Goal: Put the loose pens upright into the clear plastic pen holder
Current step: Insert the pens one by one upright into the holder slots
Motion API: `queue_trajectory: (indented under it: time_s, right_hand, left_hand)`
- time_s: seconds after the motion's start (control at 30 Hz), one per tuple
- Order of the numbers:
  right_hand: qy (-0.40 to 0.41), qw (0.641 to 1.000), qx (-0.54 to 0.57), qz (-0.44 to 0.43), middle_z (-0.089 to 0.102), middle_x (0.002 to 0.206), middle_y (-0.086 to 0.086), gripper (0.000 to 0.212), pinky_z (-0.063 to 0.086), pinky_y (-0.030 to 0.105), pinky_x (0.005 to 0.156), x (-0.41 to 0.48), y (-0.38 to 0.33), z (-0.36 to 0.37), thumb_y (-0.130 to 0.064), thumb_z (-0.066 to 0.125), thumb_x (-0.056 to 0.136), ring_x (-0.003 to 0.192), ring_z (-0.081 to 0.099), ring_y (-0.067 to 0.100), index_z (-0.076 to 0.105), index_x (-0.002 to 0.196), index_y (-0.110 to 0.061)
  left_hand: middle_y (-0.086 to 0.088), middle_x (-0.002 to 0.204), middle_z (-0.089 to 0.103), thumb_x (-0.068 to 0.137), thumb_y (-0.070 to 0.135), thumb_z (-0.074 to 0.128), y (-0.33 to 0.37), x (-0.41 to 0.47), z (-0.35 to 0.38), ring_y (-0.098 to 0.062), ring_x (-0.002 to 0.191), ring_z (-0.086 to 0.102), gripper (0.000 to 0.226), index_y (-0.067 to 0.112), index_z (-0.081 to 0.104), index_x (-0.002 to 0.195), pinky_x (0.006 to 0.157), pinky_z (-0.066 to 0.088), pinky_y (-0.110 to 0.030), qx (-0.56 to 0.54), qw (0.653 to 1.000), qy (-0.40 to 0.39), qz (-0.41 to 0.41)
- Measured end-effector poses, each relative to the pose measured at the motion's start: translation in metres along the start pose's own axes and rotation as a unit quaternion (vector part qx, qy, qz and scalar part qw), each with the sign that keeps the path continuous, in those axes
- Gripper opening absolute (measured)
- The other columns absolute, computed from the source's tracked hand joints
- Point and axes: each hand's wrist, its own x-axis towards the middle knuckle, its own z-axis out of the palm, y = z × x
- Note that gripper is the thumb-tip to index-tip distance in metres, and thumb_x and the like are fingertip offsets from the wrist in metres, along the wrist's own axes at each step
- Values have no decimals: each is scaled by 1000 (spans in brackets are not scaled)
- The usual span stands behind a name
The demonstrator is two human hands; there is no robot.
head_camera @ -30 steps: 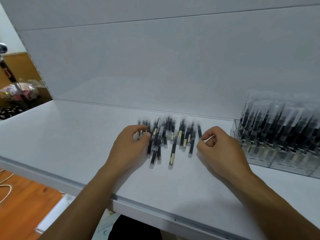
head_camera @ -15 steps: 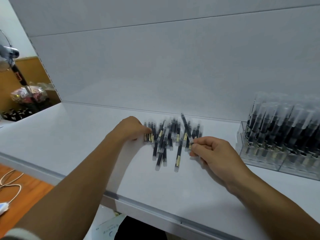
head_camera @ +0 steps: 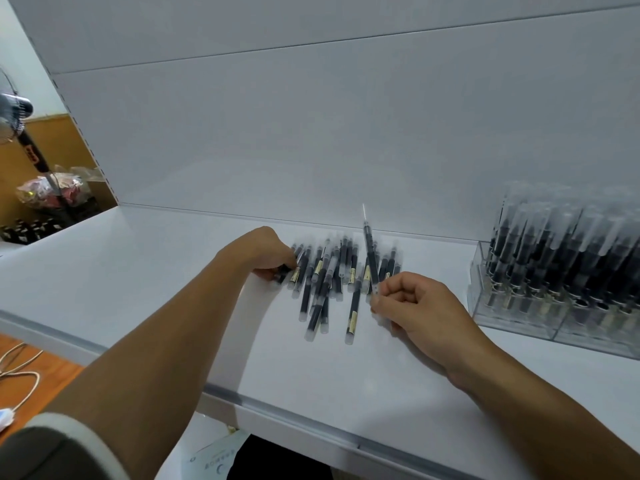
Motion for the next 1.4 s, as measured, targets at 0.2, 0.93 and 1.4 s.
queue_trajectory:
  time_s: [0.2,0.93,1.4]
  right_hand:
    - [-9,1000,24,-3,65,66,-1,10,49,31,65,1,0,0,-6,69,87,83,66,35,69,90,-16]
    - [86,989,-92,-81,68,74,-5,7,45,14,54,-68,-40,-69,-19,68,88,62,62,2,65,83,-23]
    - [289,940,-164,-74,68,78,4,4,49,19,56,-130,-21,-180,-25,63,91,70,65,13,65,89,-22]
  left_hand:
    - [-8,57,63,81,13,68,-10,-4,4,-23,50,60,20,3,62,65,69,57,-31,-60,998,30,13]
    - [-3,85,74,87,23,68,85,-144,101,-16,83,72,17,11,69,98,67,54,-22,-554,794,-47,244]
    - [-11,90,74,78,21,73,170,-198,185,-18,80,68,27,8,66,101,65,52,-24,-564,737,-248,277]
